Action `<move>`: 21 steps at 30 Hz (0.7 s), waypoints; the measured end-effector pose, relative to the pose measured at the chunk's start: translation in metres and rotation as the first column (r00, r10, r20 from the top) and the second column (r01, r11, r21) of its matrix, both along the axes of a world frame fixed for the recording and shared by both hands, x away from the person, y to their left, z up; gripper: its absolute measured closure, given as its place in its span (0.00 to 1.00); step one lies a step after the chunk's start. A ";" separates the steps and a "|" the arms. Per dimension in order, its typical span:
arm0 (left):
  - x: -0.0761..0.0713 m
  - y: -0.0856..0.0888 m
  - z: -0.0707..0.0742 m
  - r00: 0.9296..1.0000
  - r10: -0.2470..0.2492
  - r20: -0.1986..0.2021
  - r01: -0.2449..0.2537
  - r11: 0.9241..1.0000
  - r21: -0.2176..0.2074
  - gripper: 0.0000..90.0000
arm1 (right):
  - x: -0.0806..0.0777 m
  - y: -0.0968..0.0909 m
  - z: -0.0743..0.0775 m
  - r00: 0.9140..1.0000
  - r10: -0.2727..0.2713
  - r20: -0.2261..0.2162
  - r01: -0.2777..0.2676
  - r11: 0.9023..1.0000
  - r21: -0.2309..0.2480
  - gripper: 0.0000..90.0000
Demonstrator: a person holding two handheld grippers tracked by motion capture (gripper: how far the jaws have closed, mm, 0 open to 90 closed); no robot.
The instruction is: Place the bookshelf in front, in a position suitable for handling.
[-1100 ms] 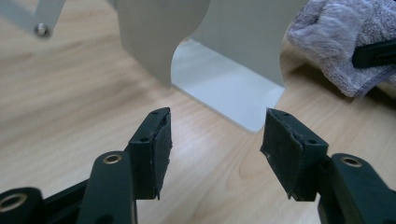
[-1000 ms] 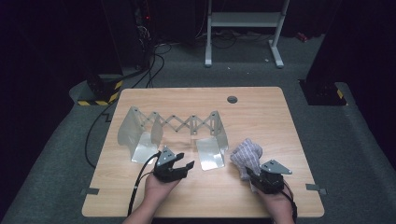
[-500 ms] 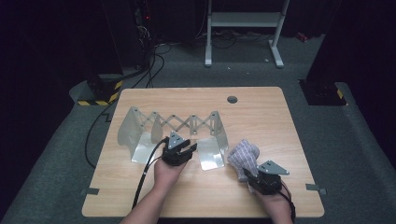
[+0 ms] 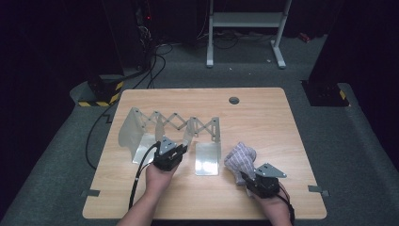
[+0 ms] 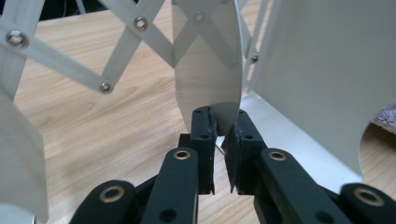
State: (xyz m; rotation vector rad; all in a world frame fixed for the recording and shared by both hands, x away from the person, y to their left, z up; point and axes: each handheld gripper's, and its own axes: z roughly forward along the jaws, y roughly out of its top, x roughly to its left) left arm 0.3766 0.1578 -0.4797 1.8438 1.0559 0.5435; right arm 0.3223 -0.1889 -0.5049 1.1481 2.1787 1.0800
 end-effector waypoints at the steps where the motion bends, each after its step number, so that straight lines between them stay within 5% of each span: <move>1: 0.000 0.001 0.000 1.000 0.004 0.001 -0.004 1.000 0.000 0.91 | 0.000 0.001 0.000 1.000 0.007 -0.003 -0.007 1.000 -0.001 0.67; 5: -0.005 0.005 -0.003 1.000 -0.005 -0.012 0.004 1.000 -0.029 0.75 | -0.002 0.008 0.000 0.999 0.034 -0.011 -0.034 0.999 -0.001 0.67; 9: -0.025 0.016 -0.010 1.000 -0.021 -0.022 0.020 0.999 -0.037 0.63 | -0.004 0.016 0.001 0.998 0.063 -0.020 -0.063 0.998 -0.002 0.66; 14: -0.056 0.034 -0.025 0.999 -0.033 -0.025 0.032 0.998 -0.059 0.57 | -0.003 0.033 -0.004 0.995 0.090 -0.053 -0.092 0.995 -0.033 0.66; 21: -0.061 0.045 -0.031 0.999 -0.034 -0.018 0.032 0.996 -0.083 0.55 | 0.007 0.049 -0.012 0.993 0.090 -0.082 -0.097 0.991 -0.090 0.63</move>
